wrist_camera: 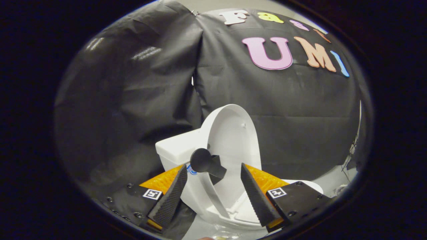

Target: Open the toilet lid.

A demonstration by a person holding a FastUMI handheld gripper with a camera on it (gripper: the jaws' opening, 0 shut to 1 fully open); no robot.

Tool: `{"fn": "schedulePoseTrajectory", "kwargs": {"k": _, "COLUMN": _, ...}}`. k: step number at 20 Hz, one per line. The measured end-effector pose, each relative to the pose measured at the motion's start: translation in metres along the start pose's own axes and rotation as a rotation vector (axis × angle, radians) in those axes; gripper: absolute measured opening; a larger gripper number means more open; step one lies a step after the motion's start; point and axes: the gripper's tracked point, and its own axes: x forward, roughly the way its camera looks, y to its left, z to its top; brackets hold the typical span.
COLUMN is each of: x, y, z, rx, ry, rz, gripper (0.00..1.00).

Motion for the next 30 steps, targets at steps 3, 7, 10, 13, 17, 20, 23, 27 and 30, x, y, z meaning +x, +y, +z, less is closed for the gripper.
{"fn": "schedulePoseTrajectory", "kwargs": {"k": 3, "x": -0.010, "y": -0.011, "z": -0.012, "rx": -0.030, "ry": 0.031, "rz": 0.005, "gripper": 0.99}}
{"fn": "schedulePoseTrajectory", "kwargs": {"k": 7, "x": -0.028, "y": -0.039, "z": -0.018, "rx": -0.040, "ry": 0.040, "rz": -0.012, "gripper": 0.99}}
{"fn": "schedulePoseTrajectory", "kwargs": {"k": 10, "x": -0.040, "y": -0.060, "z": -0.013, "rx": -0.003, "ry": 0.007, "rz": -0.038, "gripper": 0.99}}
{"fn": "schedulePoseTrajectory", "kwargs": {"k": 13, "x": -0.054, "y": -0.081, "z": -0.010, "rx": 0.012, "ry": -0.012, "rz": -0.073, "gripper": 0.99}}
{"fn": "schedulePoseTrajectory", "kwargs": {"k": 17, "x": -0.073, "y": -0.107, "z": -0.009, "rx": 0.020, "ry": -0.028, "rz": -0.110, "gripper": 0.99}}
{"fn": "schedulePoseTrajectory", "kwargs": {"k": 20, "x": -0.097, "y": -0.134, "z": -0.016, "rx": -0.004, "ry": -0.018, "rz": -0.150, "gripper": 0.99}}
{"fn": "schedulePoseTrajectory", "kwargs": {"k": 23, "x": -0.118, "y": -0.170, "z": -0.014, "rx": 0.075, "ry": -0.051, "rz": -0.208, "gripper": 0.99}}
{"fn": "schedulePoseTrajectory", "kwargs": {"k": 27, "x": -0.142, "y": -0.195, "z": -0.014, "rx": 0.125, "ry": -0.096, "rz": -0.280, "gripper": 0.99}}
{"fn": "schedulePoseTrajectory", "kwargs": {"k": 30, "x": -0.152, "y": -0.206, "z": -0.010, "rx": 0.142, "ry": -0.127, "rz": -0.312, "gripper": 0.99}}
